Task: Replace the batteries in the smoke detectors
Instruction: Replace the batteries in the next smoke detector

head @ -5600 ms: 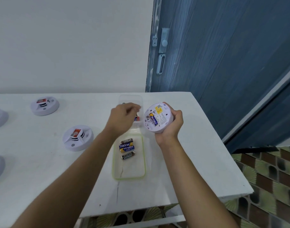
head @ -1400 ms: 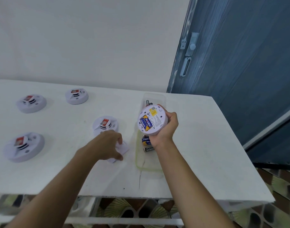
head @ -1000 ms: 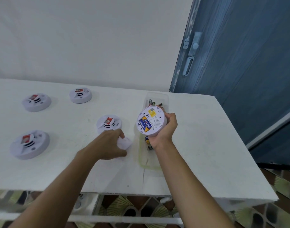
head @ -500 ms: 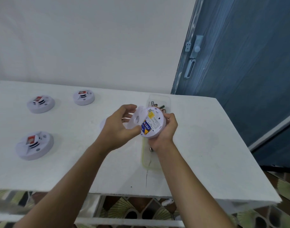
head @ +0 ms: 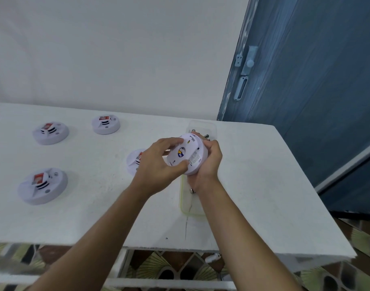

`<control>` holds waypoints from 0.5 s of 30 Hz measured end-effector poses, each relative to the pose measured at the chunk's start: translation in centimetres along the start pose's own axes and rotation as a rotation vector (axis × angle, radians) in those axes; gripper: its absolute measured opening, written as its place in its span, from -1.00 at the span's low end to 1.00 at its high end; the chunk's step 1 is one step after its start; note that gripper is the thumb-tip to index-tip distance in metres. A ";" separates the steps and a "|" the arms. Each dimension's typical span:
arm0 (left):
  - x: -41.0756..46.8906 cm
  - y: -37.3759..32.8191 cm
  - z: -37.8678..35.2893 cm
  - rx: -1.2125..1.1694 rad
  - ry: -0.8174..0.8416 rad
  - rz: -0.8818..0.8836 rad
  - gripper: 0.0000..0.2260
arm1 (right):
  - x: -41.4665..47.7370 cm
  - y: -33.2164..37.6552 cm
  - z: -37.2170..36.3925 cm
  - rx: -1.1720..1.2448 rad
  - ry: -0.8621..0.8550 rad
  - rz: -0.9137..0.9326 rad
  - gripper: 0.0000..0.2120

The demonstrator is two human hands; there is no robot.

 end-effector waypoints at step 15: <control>-0.4 0.3 -0.3 0.012 0.024 -0.018 -0.60 | -0.1 0.1 0.1 -0.020 -0.030 0.015 -0.64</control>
Point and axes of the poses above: each hand's wrist, its own x-axis towards the middle knuckle, its own z-axis out of the back of the hand, y = z × x, the point moved 10 cm from there along x, towards the middle knuckle, and after that the axes turned 14 degrees about -y, right-handed, at the moved point
